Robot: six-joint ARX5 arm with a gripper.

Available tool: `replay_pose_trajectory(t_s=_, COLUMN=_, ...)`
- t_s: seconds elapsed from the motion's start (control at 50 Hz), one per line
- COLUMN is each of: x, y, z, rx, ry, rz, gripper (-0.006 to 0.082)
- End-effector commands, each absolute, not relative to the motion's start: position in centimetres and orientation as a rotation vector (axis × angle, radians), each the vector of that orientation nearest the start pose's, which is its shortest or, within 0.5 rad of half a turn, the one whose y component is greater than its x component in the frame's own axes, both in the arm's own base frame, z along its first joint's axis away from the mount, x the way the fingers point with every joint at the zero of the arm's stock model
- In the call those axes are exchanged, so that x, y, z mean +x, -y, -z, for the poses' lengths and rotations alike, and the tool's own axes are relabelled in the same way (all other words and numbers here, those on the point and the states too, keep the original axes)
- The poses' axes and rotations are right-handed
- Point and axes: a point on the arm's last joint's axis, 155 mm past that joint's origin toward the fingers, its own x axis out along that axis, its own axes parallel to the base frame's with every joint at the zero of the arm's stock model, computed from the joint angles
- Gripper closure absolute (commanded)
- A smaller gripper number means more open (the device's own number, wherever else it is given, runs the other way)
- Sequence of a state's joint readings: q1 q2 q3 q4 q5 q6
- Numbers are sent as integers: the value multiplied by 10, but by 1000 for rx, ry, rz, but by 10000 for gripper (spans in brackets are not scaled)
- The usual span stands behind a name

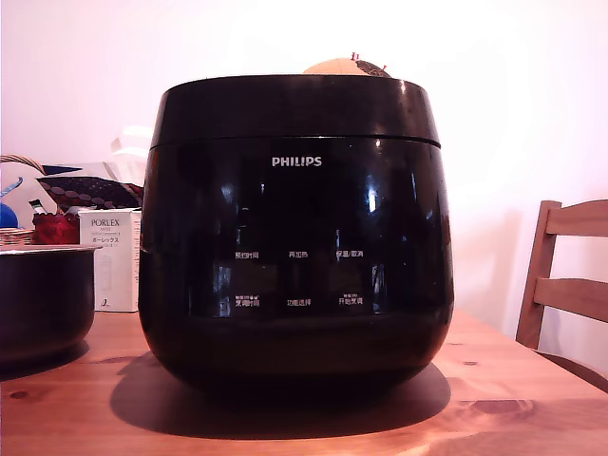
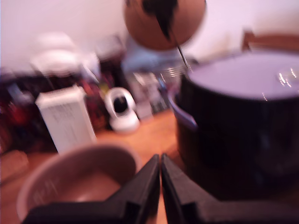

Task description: Open the rice cooker by pressing the large metal button on the top of its lid with medium force

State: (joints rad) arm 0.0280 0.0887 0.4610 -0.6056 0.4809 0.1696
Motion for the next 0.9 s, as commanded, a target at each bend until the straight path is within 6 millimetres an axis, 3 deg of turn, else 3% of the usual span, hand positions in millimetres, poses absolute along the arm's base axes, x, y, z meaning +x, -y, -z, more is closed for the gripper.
replay_pose_trajectory(t_s=0.0, x=187, y=81, z=-224, rx=198, ry=-185, rz=486, gripper=791)
replay_pose_trajectory(t_s=0.08, x=184, y=81, z=-218, rx=320, ry=-221, rz=513, gripper=791)
replay_pose_trajectory(t_s=0.3, x=180, y=78, z=-192, rx=407, ry=-451, rz=586, gripper=791)
replay_pose_trajectory(t_s=0.6, x=196, y=60, z=-185, rx=592, ry=-613, rz=609, gripper=791)
replay_pose_trajectory(t_s=0.88, x=205, y=80, z=-191, rx=602, ry=-657, rz=738, gripper=747)
